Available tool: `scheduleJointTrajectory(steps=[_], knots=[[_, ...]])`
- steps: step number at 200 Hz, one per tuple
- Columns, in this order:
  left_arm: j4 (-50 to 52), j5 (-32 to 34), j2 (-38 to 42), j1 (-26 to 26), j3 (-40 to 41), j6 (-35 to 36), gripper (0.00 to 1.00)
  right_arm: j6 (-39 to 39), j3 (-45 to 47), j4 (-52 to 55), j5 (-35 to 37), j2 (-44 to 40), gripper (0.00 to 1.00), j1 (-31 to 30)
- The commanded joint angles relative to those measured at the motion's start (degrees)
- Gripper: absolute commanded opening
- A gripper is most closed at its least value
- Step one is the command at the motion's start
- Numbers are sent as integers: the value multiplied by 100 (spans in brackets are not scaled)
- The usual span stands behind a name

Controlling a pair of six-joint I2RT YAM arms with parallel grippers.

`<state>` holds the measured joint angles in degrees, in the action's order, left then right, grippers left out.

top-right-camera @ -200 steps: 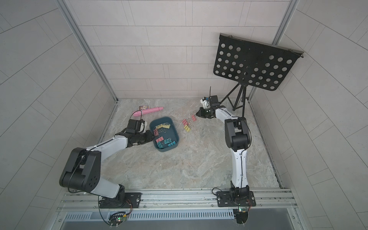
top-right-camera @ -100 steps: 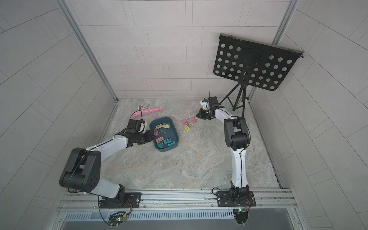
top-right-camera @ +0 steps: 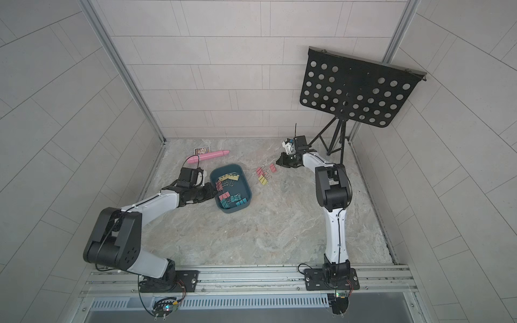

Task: Take out the binder clips from the storage box
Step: Place the binder clip at the center of the board, then pick up the binder clip from the storage box.

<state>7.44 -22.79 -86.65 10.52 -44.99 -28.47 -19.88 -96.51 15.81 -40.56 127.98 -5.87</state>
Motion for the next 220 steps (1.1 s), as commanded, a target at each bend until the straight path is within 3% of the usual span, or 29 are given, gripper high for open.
scheduleJointTrajectory(steps=[1,66,131,173,220], knots=[[202,98,163,29,-58,113,26,46,10,62,4,95,14,27],[222,108,175,21,-63,114,26,79,132,62,87,-166,33,41],[223,121,186,32,-62,116,26,243,355,116,280,-1076,36,-57],[214,116,192,31,-65,119,26,554,458,384,443,-1644,36,-499],[197,96,192,25,-62,111,26,1238,319,1015,731,-1830,36,-1531]])
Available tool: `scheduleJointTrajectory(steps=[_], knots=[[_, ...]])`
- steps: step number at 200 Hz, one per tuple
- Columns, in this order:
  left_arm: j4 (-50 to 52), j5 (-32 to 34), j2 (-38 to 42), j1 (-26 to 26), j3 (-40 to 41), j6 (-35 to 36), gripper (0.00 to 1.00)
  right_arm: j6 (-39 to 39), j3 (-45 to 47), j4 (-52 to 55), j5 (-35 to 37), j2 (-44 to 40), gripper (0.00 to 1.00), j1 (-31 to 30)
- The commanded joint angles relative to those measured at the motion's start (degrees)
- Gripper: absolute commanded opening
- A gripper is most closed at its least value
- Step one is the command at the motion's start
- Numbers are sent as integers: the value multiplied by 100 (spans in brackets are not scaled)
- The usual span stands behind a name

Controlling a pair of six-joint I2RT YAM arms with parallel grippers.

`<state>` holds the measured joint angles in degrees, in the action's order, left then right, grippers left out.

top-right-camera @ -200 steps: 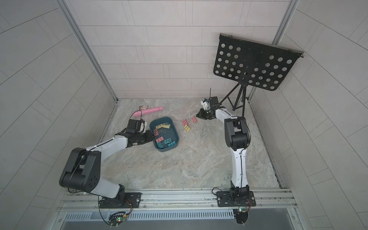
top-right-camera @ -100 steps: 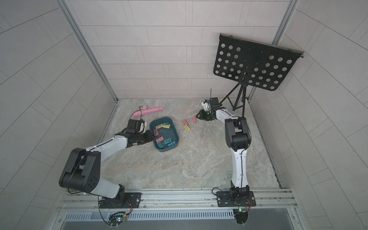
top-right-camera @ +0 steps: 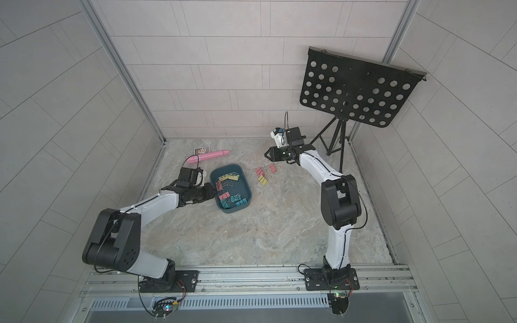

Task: Take out the binder clips from the storage box
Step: Pick up the binder clip from the storage box.

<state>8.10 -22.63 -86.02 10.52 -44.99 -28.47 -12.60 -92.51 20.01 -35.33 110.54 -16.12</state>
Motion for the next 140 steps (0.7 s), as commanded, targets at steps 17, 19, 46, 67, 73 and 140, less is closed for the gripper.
scheduleJointTrajectory(steps=[17,19,46,67,73,140], knots=[[131,80,147,32,-61,105,26,698,-164,767,236,-26,36,-849],[137,83,151,32,-55,105,26,728,-180,789,246,-18,36,-880],[136,73,157,34,-43,105,26,1051,-338,1180,336,189,35,-1256],[131,82,179,32,-29,104,26,1251,-282,1327,361,253,35,-1443],[131,82,181,37,-29,100,26,1321,-255,1375,382,257,35,-1496],[104,55,154,33,-25,86,26,1653,-260,1687,571,610,35,-1784]])
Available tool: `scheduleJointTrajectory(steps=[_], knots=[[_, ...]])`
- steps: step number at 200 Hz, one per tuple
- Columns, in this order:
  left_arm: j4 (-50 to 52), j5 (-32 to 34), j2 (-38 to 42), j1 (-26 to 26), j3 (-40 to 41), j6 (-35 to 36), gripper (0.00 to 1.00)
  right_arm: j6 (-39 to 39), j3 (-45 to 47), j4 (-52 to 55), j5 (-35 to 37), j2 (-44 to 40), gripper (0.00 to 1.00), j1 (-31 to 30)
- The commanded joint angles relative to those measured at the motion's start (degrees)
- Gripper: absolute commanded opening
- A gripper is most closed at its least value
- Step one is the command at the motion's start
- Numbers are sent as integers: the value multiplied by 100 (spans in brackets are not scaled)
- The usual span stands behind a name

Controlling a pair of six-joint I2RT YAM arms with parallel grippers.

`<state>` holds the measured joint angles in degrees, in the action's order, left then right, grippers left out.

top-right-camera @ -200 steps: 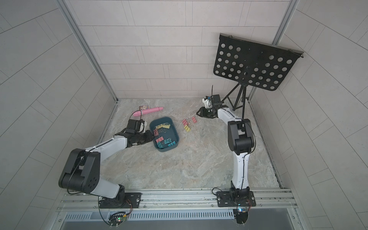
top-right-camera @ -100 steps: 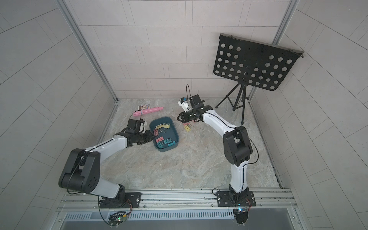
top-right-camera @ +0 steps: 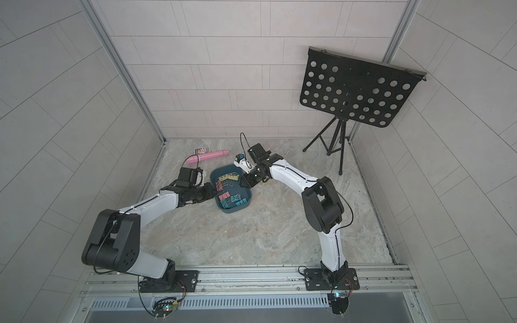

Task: Take out the binder clips from the storage box
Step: Pick up the binder clip from the storage box.

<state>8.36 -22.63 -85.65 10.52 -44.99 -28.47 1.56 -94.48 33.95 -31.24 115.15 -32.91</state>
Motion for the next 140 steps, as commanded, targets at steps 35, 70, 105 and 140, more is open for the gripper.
scheduleJointTrajectory(steps=[35,70,105,140], knots=[[78,57,116,36,-13,87,26,289,-149,335,163,309,35,-198],[78,56,115,33,-4,87,26,339,-262,426,171,459,35,-286],[87,50,115,33,-1,87,26,338,-353,454,127,576,36,-330],[87,52,119,36,-3,83,26,337,-430,463,120,653,36,-359]])
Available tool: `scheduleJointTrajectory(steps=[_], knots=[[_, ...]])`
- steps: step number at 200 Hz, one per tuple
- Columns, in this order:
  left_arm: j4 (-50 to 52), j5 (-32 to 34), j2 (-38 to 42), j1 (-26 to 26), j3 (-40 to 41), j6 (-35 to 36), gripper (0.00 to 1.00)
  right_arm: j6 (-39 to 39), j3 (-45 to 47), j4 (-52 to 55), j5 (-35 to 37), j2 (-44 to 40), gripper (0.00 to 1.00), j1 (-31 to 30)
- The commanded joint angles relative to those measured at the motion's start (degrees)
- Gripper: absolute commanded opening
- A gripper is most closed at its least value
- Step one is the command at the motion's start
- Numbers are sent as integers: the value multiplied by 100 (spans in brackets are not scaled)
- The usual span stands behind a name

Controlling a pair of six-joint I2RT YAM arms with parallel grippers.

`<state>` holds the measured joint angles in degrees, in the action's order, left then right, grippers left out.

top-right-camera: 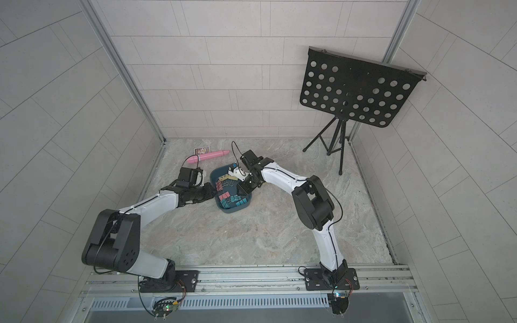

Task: Take out the binder clips from the storage box
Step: Pick up the binder clip from the storage box.

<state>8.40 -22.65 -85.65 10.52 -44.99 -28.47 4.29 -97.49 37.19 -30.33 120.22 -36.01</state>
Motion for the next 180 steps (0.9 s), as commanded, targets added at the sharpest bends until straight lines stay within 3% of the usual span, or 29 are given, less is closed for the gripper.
scheduleJointTrajectory(steps=[1,97,151,180], knots=[[82,52,119,32,-2,85,26,65,-134,140,27,149,36,-49],[78,59,144,29,-1,87,26,89,-299,245,-22,432,34,-99],[65,59,153,30,25,75,26,86,-363,308,-118,431,13,-105],[65,56,158,34,30,77,26,89,-385,327,-155,397,7,-101]])
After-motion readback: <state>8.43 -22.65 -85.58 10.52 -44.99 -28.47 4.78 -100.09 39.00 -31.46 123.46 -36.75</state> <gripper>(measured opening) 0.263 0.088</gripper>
